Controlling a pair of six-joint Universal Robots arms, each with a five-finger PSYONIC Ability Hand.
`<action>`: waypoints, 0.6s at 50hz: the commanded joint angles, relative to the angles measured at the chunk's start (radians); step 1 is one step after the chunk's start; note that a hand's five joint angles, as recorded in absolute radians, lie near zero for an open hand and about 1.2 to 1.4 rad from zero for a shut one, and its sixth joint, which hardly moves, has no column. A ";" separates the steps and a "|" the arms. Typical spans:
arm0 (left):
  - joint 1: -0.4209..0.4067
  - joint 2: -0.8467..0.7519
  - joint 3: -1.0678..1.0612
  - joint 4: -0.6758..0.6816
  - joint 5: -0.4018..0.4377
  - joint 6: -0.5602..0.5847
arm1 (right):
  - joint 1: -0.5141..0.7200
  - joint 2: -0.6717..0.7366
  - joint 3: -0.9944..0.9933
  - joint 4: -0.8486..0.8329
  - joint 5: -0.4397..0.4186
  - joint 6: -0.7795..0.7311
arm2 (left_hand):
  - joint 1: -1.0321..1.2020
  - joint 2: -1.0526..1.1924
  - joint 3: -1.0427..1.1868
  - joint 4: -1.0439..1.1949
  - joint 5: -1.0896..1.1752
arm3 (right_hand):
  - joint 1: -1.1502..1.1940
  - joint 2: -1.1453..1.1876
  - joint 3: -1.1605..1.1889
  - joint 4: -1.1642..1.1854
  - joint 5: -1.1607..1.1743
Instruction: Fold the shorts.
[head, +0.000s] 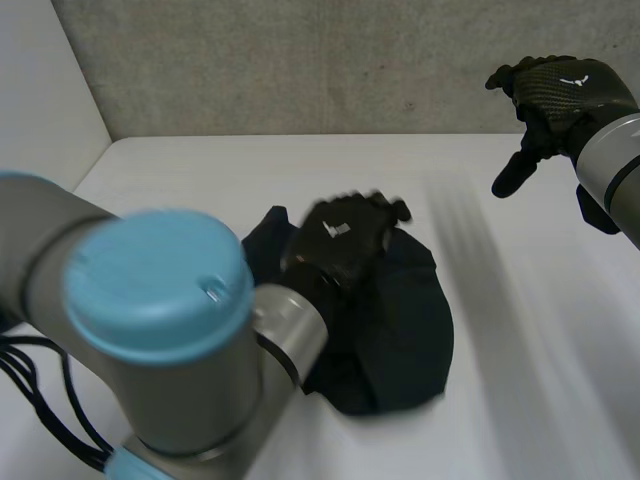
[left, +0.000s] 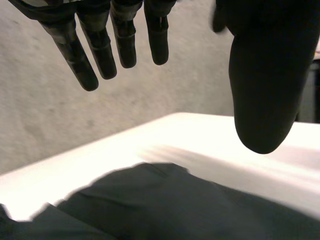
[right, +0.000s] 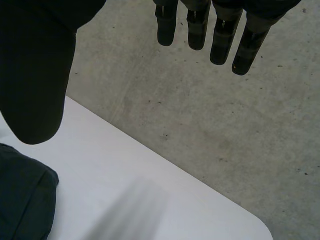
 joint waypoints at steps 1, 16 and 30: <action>0.142 0.135 0.040 -0.040 -0.005 0.020 | 0.012 0.016 0.009 0.012 -0.062 -0.009 | -0.008 0.005 -0.005 0.007 0.016 | 0.011 -0.049 -0.036 -0.062 -0.065; 0.324 0.140 -0.098 -0.160 -0.112 0.200 | 0.019 0.185 0.060 0.070 -0.228 -0.259 | 0.003 0.017 0.007 0.019 0.028 | 0.011 -0.049 -0.036 -0.062 -0.065; 0.296 -0.012 -0.200 -0.088 -0.210 0.197 | 0.016 0.516 -0.133 -0.117 -0.361 -0.508 | 0.018 0.032 0.022 0.033 0.042 | 0.011 -0.049 -0.036 -0.062 -0.065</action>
